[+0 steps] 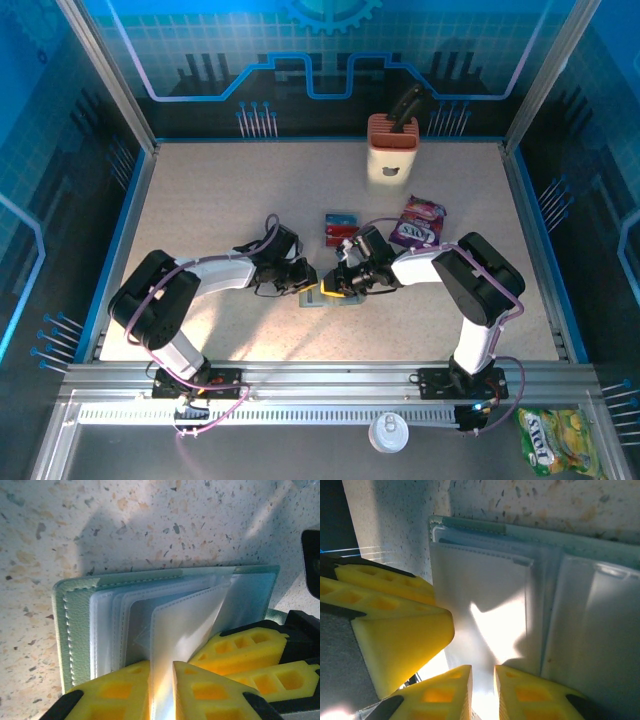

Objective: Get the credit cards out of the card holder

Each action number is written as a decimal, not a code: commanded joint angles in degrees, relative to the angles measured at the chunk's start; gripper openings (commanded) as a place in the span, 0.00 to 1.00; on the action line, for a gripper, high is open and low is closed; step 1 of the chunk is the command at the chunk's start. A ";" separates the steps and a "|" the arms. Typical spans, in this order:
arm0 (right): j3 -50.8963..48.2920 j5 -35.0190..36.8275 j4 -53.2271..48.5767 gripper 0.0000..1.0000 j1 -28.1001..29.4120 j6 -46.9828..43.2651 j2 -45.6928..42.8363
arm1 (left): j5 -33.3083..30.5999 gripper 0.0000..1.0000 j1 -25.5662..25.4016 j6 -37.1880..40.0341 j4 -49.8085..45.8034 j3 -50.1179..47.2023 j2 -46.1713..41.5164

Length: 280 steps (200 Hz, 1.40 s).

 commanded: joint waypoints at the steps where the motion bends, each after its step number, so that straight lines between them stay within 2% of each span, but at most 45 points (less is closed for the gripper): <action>1: -1.58 1.23 -3.51 0.20 -0.29 0.30 0.68 | 1.25 0.15 -0.24 -1.10 0.86 -0.86 -0.40; 42: -1.35 1.58 -5.27 0.22 -0.29 0.12 -3.03 | 1.94 0.17 -0.20 -1.28 0.76 -0.30 -1.78; 134: 5.43 10.04 -25.65 0.26 -1.30 -8.91 -13.19 | 3.21 0.18 -2.82 -1.55 -1.26 3.76 -2.40; 280: 2.97 12.85 -31.00 0.27 -4.85 -10.80 -21.57 | 5.36 0.16 -7.17 -2.02 0.09 13.17 8.24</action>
